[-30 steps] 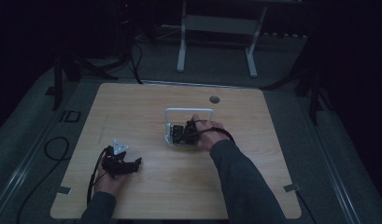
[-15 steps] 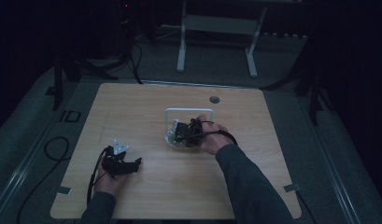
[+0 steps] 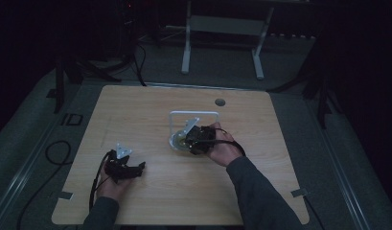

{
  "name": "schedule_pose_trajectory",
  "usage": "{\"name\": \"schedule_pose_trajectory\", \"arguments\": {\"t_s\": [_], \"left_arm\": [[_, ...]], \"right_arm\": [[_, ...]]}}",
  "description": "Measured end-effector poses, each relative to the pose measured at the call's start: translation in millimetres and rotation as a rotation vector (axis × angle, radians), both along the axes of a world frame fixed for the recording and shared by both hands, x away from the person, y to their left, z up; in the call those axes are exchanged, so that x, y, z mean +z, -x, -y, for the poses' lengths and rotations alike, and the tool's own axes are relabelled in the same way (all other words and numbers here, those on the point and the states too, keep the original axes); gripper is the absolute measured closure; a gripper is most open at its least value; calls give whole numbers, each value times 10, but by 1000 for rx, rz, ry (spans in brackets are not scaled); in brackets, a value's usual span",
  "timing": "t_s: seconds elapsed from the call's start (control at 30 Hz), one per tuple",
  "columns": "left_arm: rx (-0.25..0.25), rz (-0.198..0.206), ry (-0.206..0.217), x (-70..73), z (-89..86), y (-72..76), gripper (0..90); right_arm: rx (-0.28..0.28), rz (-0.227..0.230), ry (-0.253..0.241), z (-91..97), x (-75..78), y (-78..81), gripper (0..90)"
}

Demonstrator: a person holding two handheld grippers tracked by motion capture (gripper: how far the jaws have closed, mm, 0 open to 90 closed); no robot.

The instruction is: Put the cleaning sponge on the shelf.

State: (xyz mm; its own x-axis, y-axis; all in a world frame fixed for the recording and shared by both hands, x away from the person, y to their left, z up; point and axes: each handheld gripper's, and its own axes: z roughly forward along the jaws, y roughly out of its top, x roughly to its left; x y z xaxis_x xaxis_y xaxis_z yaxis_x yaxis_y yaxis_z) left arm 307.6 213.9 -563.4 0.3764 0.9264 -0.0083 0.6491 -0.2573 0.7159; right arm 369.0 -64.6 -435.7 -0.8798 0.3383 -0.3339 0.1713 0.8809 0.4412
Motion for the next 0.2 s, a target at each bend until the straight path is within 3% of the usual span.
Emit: {"name": "schedule_pose_trajectory", "arguments": {"t_s": [0.2], "left_arm": [[-2,0,0,0,0,-3,169]], "right_arm": [[-12,-21,-44,70,-15,61,581]]}}
